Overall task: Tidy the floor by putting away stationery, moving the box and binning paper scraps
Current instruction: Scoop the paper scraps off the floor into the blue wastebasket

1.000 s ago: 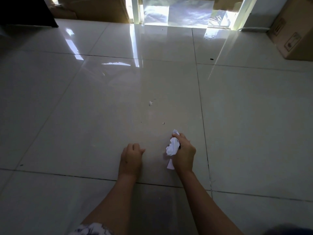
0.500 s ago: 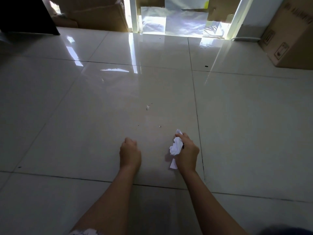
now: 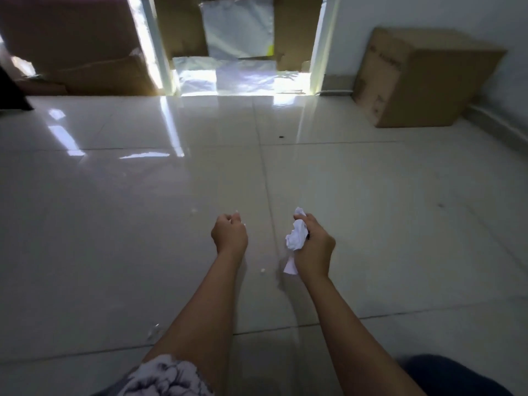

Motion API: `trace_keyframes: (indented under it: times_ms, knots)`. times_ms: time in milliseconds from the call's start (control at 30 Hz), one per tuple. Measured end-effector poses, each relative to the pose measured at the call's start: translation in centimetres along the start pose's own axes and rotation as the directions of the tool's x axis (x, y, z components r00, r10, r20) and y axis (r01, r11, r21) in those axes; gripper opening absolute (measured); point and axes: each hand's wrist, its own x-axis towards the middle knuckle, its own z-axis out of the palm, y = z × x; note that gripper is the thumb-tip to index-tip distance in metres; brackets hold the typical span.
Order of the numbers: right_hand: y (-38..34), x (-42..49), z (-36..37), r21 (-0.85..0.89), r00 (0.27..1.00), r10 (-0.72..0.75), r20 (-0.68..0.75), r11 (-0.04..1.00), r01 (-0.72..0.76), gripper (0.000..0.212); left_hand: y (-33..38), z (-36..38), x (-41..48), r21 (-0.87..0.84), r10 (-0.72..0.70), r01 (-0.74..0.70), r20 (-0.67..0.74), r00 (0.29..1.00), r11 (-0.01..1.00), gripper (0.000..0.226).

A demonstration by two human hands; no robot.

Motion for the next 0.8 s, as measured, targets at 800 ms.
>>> trace_keyframes:
  times_ms: [800]
  knots:
    - [-14.9, 8.3, -72.8, -0.234, 0.580, -0.052, -0.813, 0.941, -0.244, 0.054, 30.0, 45.8, -61.0, -0.115, 0.155, -0.131, 0.922, 0.355, 0.985, 0.038]
